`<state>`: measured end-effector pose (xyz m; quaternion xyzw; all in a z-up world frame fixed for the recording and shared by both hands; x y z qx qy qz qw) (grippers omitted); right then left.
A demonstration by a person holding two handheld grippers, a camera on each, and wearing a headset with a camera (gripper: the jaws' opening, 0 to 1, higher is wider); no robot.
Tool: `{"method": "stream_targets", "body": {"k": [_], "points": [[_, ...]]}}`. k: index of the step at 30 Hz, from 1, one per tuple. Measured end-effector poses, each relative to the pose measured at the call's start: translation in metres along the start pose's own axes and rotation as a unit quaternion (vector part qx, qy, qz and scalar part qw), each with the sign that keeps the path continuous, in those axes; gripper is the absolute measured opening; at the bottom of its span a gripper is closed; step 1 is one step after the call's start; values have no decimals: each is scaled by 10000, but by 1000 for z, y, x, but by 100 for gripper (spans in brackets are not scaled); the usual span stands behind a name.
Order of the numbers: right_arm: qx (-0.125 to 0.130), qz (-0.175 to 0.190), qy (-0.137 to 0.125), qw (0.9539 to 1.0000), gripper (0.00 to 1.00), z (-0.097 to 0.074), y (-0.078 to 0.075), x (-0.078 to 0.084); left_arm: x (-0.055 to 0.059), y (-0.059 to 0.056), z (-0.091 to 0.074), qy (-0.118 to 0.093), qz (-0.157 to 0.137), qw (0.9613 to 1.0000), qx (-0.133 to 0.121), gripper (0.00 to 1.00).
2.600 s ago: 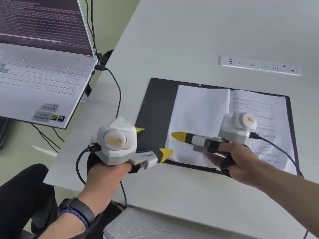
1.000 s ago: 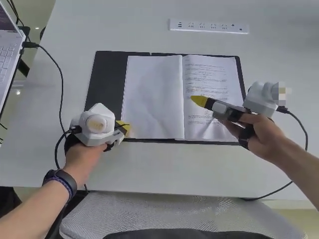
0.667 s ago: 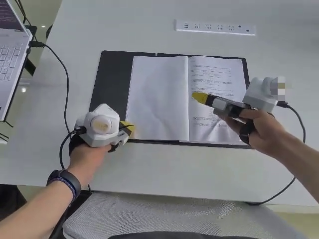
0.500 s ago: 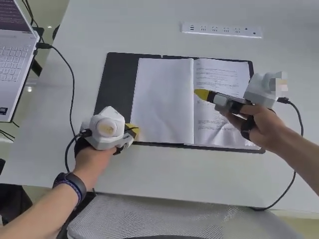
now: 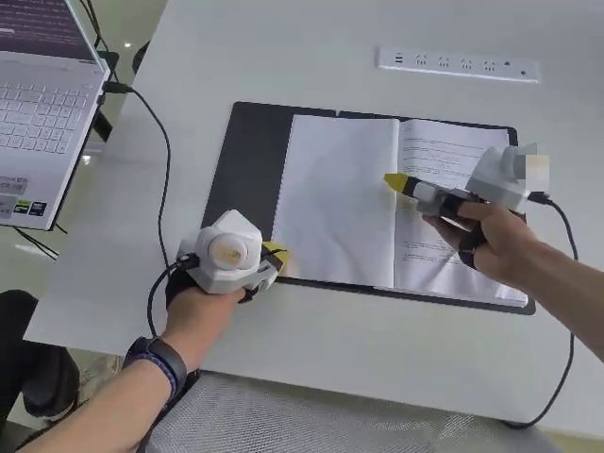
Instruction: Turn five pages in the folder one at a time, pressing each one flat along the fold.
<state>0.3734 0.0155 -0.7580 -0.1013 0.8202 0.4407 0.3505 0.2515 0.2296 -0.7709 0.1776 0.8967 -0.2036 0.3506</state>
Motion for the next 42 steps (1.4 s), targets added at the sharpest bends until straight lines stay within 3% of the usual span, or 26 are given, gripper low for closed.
{"method": "stream_targets", "body": {"k": [4,14,26,30,34,38,42], "points": [[-31,-35,61,10000,0,2,-2,6,0,0,1,14,-24,10000,-24,0],[-201,-56,-99,9997,0,2,-2,5,-1,0,1,51,-21,10000,-36,0],[47,-6,-292,9996,0,20,-18,-17,0,0,2,34,-65,9999,-77,0],[143,137,-390,9990,0,28,-31,-25,0,0,2,40,-71,9999,-88,0],[210,56,-416,9989,0,31,-37,-30,-1,0,2,65,-55,9999,-86,0],[315,297,-617,9972,0,39,-50,-39,-1,0,2,32,-111,9999,-67,0],[433,440,-709,9956,0,42,-48,-45,-1,0,2,23,-132,9999,-81,0]]}}
Point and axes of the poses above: the centre of the closed fingertips' face, and the gripper's own axes: z roughly forward along the fingers, y roughly to its left, x roughly out of its underside, the point moved 7 cm from there along -z, roughly backward along the fingers, and after that the axes turned 9 degrees about -z, right-handed, at the moved point
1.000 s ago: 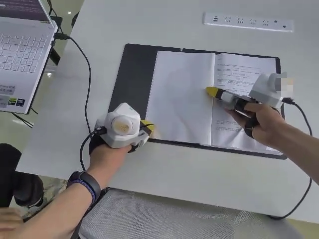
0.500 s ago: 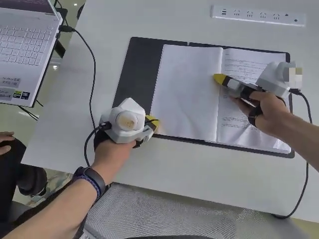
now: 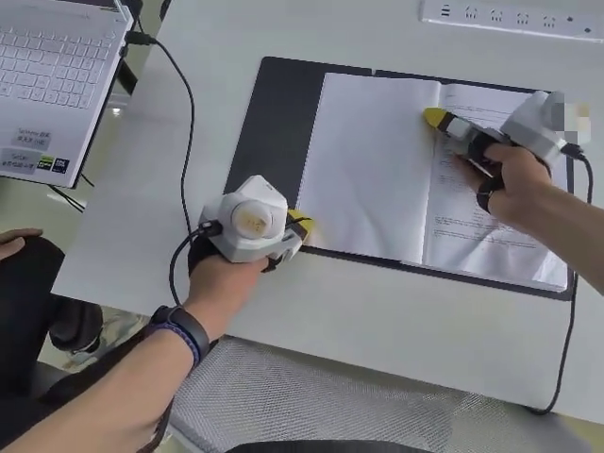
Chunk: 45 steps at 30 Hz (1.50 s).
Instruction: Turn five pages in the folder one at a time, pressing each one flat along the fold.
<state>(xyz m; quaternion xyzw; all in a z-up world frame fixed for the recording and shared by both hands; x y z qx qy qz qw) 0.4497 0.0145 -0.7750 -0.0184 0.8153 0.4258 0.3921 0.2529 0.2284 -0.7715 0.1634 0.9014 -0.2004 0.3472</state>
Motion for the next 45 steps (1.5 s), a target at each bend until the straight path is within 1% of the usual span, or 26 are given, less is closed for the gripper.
{"method": "stream_targets", "body": {"k": [4,8,13,17,19,20,22,24,30,32,35,38,40,42,45], "points": [[93,71,-165,9998,0,6,-5,-5,1,0,-1,-90,-136,9999,-10,0],[171,272,-338,9989,0,13,-13,-11,-1,-3,-4,-100,-115,9999,-31,0],[272,259,-486,9981,0,23,-20,-18,-2,-6,-6,-83,-53,9999,-24,0],[348,314,-600,9971,0,28,-24,-22,-3,-7,-8,-84,-67,9999,-11,0],[384,440,-688,9959,0,31,-26,-25,-3,-8,-9,-86,-63,9999,-16,0],[385,604,-723,9948,0,32,-27,-26,-4,-8,-10,-88,-66,9999,-18,0],[391,613,-731,9947,0,34,-29,-29,-3,-8,-10,-92,-84,9999,-22,0],[421,586,-756,9945,0,36,-28,-30,-3,-8,-10,-96,-88,9999,-31,0],[501,693,-844,9928,0,43,-31,-35,-4,-8,-10,-97,-101,9999,-26,0],[489,671,-831,9931,0,42,-31,-34,-4,-8,-11,-80,-84,9999,-19,0],[415,425,-752,9954,0,40,-28,-32,-4,-9,-12,-80,-90,9999,-18,0],[324,410,-659,9965,0,35,-24,-28,-4,-9,-12,-86,-97,9999,-9,0],[192,346,-498,9980,0,30,-20,-23,-4,-8,-11,-90,-89,9999,-1,0],[58,231,-393,9989,0,25,-18,-18,-3,-5,-9,-88,-99,9999,9,0],[-39,212,-326,9992,0,16,-13,-12,-2,-2,-6,-89,-101,9999,16,0]]}}
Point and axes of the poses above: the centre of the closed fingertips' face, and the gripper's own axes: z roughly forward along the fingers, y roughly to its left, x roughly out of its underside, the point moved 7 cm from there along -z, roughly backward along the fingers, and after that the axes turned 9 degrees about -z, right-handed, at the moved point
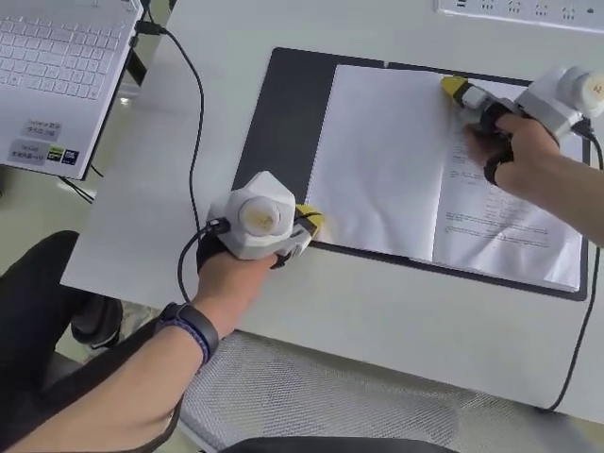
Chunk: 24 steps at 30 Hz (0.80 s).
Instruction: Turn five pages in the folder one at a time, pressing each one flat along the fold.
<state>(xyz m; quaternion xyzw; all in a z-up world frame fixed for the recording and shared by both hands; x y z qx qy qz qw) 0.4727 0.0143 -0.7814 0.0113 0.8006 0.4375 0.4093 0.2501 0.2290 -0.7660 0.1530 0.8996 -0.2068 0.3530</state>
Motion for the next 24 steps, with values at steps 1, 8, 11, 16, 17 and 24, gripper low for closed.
{"method": "stream_targets", "body": {"k": [1,8,11,16,17,24], "points": [[-33,-14,26,10000,0,-4,3,3,0,0,0,-1,-4,10000,-1,0],[-195,-295,238,9991,0,-26,22,17,-1,-1,-1,5,7,10000,-2,0],[-204,-400,297,9985,0,-27,18,18,-1,-3,-3,10,46,10000,19,0],[-251,-507,351,9978,0,-35,14,27,-2,-4,-4,19,60,10000,33,0],[-253,-497,345,9978,0,-35,15,28,-3,-5,-5,19,64,10000,33,0],[-302,-472,304,9980,0,-54,27,44,-2,-4,-4,13,55,10000,53,0]]}}
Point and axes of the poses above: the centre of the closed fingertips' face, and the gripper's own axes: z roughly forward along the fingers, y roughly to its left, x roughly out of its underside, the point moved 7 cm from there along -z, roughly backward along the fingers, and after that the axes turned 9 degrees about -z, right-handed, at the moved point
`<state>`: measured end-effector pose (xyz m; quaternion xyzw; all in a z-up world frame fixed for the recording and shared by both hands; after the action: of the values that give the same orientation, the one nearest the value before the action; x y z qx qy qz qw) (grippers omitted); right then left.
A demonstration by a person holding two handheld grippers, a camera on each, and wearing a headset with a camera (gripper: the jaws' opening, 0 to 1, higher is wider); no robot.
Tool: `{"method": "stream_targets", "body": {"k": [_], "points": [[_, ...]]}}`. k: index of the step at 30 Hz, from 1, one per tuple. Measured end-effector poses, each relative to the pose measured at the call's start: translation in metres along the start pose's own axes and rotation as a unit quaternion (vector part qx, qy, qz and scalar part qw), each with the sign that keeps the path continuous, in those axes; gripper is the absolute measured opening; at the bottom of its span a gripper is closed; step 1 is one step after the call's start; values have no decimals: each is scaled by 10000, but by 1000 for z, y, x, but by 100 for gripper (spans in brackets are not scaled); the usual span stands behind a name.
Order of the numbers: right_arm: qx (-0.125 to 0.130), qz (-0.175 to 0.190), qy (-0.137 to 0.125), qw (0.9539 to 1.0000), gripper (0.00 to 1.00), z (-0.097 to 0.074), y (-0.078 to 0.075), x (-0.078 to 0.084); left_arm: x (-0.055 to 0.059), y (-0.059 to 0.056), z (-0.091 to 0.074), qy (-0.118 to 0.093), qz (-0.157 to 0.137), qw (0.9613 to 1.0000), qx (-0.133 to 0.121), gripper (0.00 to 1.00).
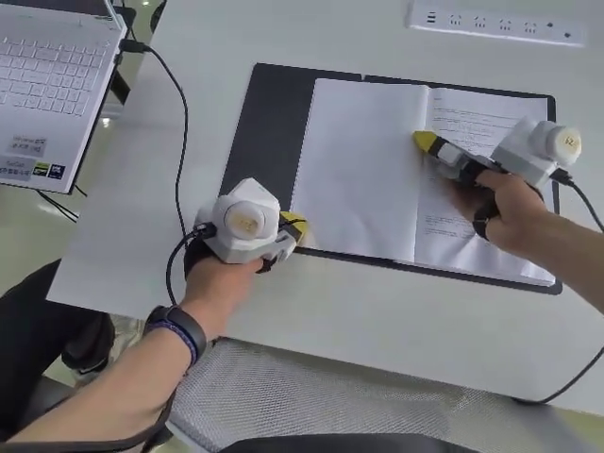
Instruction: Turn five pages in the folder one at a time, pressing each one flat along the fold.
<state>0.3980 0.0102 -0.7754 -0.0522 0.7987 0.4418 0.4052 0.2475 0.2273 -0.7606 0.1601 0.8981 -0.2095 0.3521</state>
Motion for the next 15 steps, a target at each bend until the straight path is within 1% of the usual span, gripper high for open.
{"method": "stream_targets", "body": {"k": [1,3,5,10,15], "points": [[-14,5,-3,10000,0,-3,3,4,0,0,0,-2,-5,10000,1,0],[-65,30,3,10000,0,-5,1,5,0,1,1,-1,-4,10000,1,0],[-90,87,-10,9999,0,-11,8,10,1,1,1,-3,-18,10000,-2,0],[-166,70,30,9998,0,-25,22,23,1,0,1,-1,-16,10000,-3,0],[-281,80,81,9995,0,-38,33,37,1,0,2,12,1,10000,5,0]]}}
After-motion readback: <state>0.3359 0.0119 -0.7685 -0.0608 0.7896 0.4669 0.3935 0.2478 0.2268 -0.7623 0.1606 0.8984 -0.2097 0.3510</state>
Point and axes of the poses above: the centre of the closed fingertips' face, and the gripper's own axes: z roughly forward along the fingers, y roughly to its left, x roughly out of its underside, the point moved 7 cm from there along -z, roughly backward along the fingers, and after that the axes turned 9 degrees about -z, right-handed, at the moved point
